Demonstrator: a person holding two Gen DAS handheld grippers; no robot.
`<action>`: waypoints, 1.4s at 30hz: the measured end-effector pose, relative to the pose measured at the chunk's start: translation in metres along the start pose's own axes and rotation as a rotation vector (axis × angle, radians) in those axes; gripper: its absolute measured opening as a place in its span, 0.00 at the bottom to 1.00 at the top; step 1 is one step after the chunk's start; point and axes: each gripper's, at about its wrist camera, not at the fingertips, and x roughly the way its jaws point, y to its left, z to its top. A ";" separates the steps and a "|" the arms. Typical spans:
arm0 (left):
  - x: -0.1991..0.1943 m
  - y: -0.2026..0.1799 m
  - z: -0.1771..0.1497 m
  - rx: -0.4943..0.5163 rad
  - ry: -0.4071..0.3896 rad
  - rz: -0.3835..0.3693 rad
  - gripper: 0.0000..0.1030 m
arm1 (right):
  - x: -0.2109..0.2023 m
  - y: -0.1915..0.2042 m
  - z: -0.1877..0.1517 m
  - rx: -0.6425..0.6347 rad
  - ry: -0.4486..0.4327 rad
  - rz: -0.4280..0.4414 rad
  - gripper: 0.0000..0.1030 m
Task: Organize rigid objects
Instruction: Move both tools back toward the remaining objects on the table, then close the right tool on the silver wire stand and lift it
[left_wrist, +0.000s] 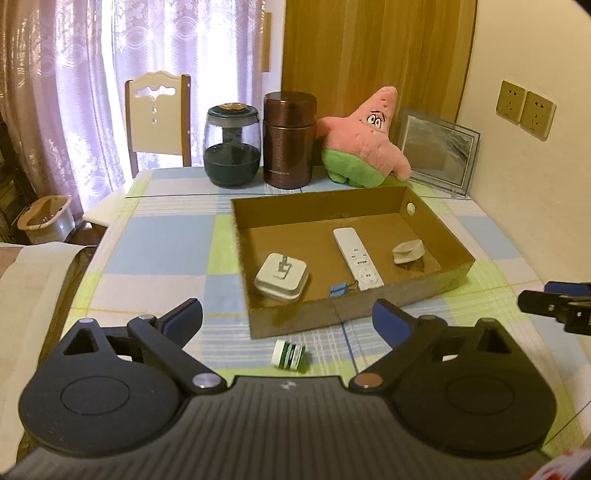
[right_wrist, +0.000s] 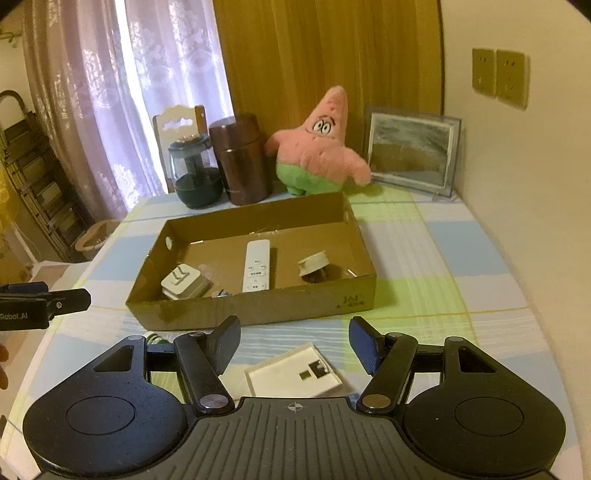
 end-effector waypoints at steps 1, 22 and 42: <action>-0.006 0.001 -0.003 0.000 -0.003 0.005 0.94 | -0.006 0.002 -0.003 -0.003 -0.006 0.000 0.61; -0.085 -0.002 -0.076 -0.006 -0.012 0.010 0.94 | -0.094 0.013 -0.083 0.042 -0.080 -0.064 0.64; -0.080 -0.046 -0.124 0.053 0.039 -0.066 0.94 | -0.090 0.012 -0.155 -0.044 0.005 -0.064 0.66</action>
